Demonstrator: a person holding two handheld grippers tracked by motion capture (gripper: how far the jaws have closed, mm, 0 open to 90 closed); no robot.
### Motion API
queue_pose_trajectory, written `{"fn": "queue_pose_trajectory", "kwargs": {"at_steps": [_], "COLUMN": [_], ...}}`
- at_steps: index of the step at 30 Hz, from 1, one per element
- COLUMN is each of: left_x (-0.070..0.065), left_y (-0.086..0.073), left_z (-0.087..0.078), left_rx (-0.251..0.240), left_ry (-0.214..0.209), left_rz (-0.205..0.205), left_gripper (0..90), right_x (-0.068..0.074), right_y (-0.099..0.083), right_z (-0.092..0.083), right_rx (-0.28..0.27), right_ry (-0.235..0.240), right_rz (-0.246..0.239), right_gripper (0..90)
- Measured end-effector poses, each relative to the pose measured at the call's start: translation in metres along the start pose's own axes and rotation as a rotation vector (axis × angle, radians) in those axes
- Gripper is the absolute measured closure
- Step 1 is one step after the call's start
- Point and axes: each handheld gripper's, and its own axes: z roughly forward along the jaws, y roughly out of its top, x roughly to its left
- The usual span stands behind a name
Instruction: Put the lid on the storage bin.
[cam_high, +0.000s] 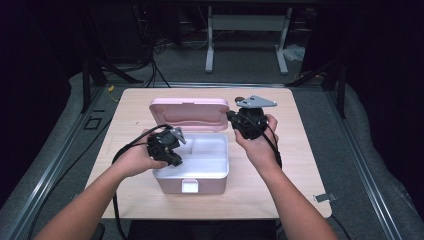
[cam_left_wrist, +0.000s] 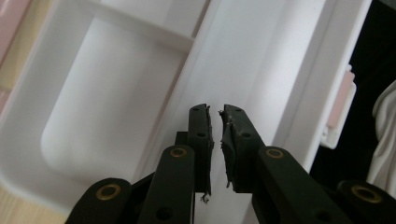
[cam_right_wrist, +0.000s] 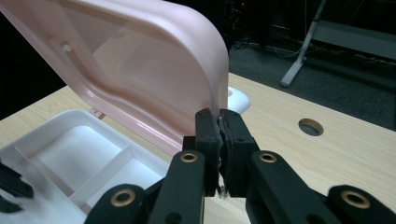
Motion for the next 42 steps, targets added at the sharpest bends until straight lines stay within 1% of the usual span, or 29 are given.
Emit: {"fn": "queue_pose_trajectory", "kwargs": {"at_steps": [2,3,4,5,8,10,13,14,15,16,17,20,21,22,24,27,28,29,30,33,36,37,38,42], "left_x": [0.003,0.004,0.006,0.007,0.009,0.011,0.013,0.013,0.015,0.017,0.019,0.029,0.033,0.037,0.045,0.054,0.056,0.059,0.062,0.067,0.069,0.07,0.07,0.072], "left_y": [-0.009,-0.013,-0.017,-0.02,-0.031,-0.038,-0.045,-0.048,-0.05,-0.052,-0.054,-0.058,-0.058,-0.058,-0.058,-0.054,-0.052,-0.05,-0.047,-0.037,-0.029,-0.026,-0.024,-0.018], "left_z": [-0.008,-0.012,-0.014,-0.016,-0.02,-0.024,-0.03,-0.033,-0.035,-0.039,-0.042,-0.055,-0.061,-0.067,-0.08,-0.095,-0.099,-0.103,-0.106,-0.111,-0.114,-0.114,-0.115,-0.114], "left_rx": [-0.025,-0.03,-0.038,-0.037,-0.048,-0.067,-0.083,-0.093,-0.103,-0.114,-0.118,-0.136,-0.144,-0.149,-0.165,-0.184,-0.189,-0.193,-0.199,-0.211,-0.224,-0.225,-0.226,-0.228], "left_ry": [0.004,0.004,-0.002,-0.002,0.003,0.004,0.011,0.012,0.013,0.021,0.021,0.045,0.059,0.07,0.106,0.139,0.147,0.157,0.167,0.18,0.172,0.166,0.163,0.159], "left_rz": [-0.022,-0.033,-0.047,-0.053,-0.07,-0.086,-0.097,-0.11,-0.12,-0.136,-0.143,-0.171,-0.182,-0.191,-0.213,-0.233,-0.238,-0.243,-0.25,-0.259,-0.255,-0.254,-0.253,-0.25], "left_gripper": [80.8,80.6,80.1,79.4,79.4,79.9,80.6,81.4,82.0,83.0,84.1,87.1,88.1,89.6,90.0,90.0,90.0,90.0,90.0,90.0,90.0,90.0,90.0,90.0], "right_x": [0.001,0.001,0.001,0.001,0.003,0.003,0.004,0.005,0.005,0.005,0.006,0.006,0.006,0.006,0.006,0.006,0.007,0.007,0.007,0.007,0.007,0.007,0.007,0.007], "right_y": [-0.001,-0.001,-0.001,-0.002,-0.004,-0.005,-0.006,-0.007,-0.008,-0.008,-0.009,-0.011,-0.012,-0.013,-0.015,-0.016,-0.017,-0.017,-0.018,-0.019,-0.021,-0.021,-0.022,-0.024], "right_z": [0.0,-0.001,-0.001,-0.002,-0.004,-0.005,-0.007,-0.008,-0.009,-0.009,-0.01,-0.011,-0.012,-0.013,-0.014,-0.015,-0.016,-0.016,-0.016,-0.017,-0.019,-0.019,-0.019,-0.02], "right_rx": [-0.005,-0.002,-0.003,-0.007,-0.004,-0.006,0.0,0.003,0.0,0.0,0.002,-0.002,-0.002,-0.005,-0.007,-0.008,-0.004,-0.005,-0.009,-0.01,-0.006,-0.006,-0.01,-0.013], "right_ry": [-0.004,-0.002,-0.001,0.0,0.001,0.003,0.009,0.0,0.011,0.019,0.009,0.024,0.032,0.035,0.043,0.048,0.038,0.04,0.053,0.054,0.062,0.052,0.062,0.069], "right_rz": [-0.002,-0.003,-0.007,-0.002,-0.01,-0.015,-0.017,-0.016,-0.014,-0.015,-0.015,-0.009,-0.007,-0.005,-0.002,-0.005,-0.006,-0.006,-0.002,-0.006,-0.006,-0.008,-0.008,-0.006], "right_gripper": [86.5,86.4,86.4,86.4,86.3,86.2,86.0,85.9,85.9,85.8,85.7,85.3,85.2,85.1,85.0,84.9,84.8,84.8,84.8,84.7,84.7,84.7,84.7,84.6]}}
